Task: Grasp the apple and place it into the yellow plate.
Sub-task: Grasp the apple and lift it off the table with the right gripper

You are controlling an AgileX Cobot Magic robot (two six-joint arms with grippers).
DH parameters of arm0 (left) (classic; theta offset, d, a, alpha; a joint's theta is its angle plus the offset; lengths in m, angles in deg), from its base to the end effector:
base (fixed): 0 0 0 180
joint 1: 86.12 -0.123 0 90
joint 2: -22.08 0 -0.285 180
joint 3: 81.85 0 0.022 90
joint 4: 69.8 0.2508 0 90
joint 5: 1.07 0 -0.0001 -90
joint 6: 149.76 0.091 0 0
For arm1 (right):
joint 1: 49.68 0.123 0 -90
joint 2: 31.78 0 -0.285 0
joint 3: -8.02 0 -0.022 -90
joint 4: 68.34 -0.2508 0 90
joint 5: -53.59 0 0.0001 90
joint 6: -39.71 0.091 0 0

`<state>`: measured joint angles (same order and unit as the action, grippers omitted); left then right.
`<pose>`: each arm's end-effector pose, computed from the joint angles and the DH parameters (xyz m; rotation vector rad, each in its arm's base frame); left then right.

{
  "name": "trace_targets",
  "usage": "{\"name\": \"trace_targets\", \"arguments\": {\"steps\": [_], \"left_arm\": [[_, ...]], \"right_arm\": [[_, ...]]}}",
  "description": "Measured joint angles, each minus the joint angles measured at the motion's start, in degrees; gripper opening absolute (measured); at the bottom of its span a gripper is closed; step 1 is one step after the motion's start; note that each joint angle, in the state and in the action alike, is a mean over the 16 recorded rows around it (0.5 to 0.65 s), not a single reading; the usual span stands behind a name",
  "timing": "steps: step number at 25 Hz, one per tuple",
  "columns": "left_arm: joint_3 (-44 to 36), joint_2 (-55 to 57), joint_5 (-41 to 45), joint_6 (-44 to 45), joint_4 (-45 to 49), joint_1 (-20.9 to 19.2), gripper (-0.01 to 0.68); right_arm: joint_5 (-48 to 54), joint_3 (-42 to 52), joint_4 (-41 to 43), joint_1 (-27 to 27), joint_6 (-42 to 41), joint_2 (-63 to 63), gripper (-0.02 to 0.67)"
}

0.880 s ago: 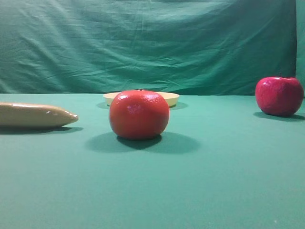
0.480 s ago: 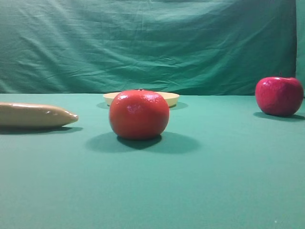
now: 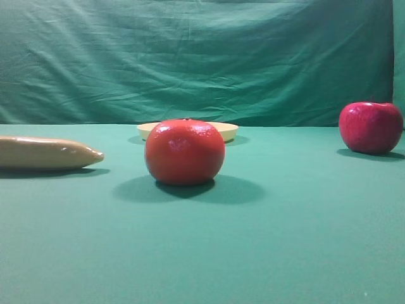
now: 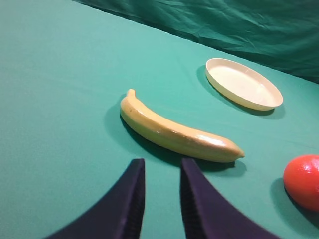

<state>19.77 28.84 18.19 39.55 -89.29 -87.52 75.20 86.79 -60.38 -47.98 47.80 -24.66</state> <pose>0.0532 -0.0087 0.1787 -0.0878 1.8049 -0.1960 0.0526 -0.0031 0.1711 0.0185 1.8725 -0.0191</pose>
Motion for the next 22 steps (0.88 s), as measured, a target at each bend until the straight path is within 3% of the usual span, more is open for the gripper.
{"name": "trace_targets", "arguments": {"steps": [8,22], "left_arm": [[0.0,0.0,0.0,0.0,0.0,0.0,0.157],[0.0,0.0,0.0,0.0,0.0,0.0,0.157]], "right_arm": [[-1.4,0.0,-0.6,0.0,0.3,0.0,0.0],[-13.2,-3.2,-5.2,0.0,2.4,2.8,0.0]]}}
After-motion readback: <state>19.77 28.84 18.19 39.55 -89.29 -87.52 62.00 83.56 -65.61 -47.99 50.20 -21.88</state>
